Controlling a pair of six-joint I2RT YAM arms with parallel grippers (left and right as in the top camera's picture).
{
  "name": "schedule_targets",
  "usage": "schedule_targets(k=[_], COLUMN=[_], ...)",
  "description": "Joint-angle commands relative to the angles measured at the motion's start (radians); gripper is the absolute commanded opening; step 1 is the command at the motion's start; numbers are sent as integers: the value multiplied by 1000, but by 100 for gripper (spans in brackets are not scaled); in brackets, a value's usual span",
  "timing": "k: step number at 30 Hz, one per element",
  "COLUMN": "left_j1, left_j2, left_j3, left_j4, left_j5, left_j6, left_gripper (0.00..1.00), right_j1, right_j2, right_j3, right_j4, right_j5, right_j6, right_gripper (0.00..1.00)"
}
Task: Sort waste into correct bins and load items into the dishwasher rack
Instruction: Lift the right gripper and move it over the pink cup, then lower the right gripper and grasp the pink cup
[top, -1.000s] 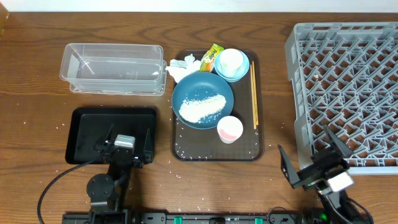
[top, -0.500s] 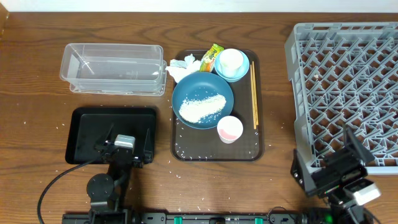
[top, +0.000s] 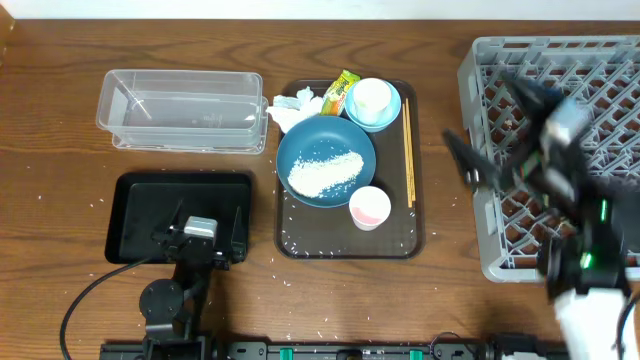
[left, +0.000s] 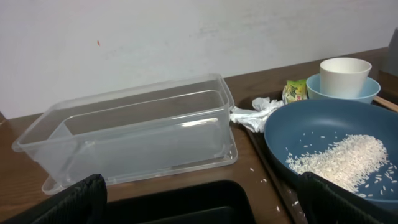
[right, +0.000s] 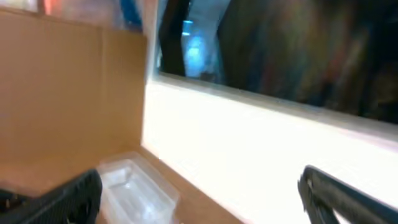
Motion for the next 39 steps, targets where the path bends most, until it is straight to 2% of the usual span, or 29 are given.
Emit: schedule_targets(k=[1, 4, 6, 8, 11, 14, 16, 20, 24, 26, 33, 39], left_j1=[2, 2, 2, 2, 2, 2, 2, 2, 2, 2, 2, 2], left_j2=[-5, -5, -5, -5, -5, -5, -5, -5, -5, -5, -5, -5], left_j3=[-27, -27, -27, -27, -27, -27, -27, -27, -27, -27, -27, -27], left_j4=[-16, -16, -16, -16, -16, -16, -16, -16, -16, -16, -16, -16], left_j5=[3, 3, 3, 3, 3, 3, 3, 3, 3, 3, 3, 3], left_j6=[-5, -5, -5, -5, -5, -5, -5, -5, -5, -5, -5, -5], left_gripper=[100, 100, 100, 100, 100, 100, 100, 100, 100, 100, 100, 100], right_j1=[56, 132, 188, 234, 289, 345, 390, 511, 631, 666, 684, 731], right_j2=[149, 265, 315, 348, 389, 420, 426, 425, 430, 449, 620, 734], right_j3=[199, 359, 420, 430, 427, 427, 427, 435, 500, 570, 852, 895], right_j4=[-209, -514, -642, -663, -673, -599, -609, -728, -901, -1023, -1465, -1619], right_j5=[-140, -98, -34, -25, -112, -80, 83, 568, 919, 1020, 1064, 1014], right_j6=[-119, -257, -291, -289, -214, -144, -39, 100, 112, 112, 138, 153], right_gripper=[99, 99, 99, 99, 99, 99, 99, 99, 99, 99, 99, 99])
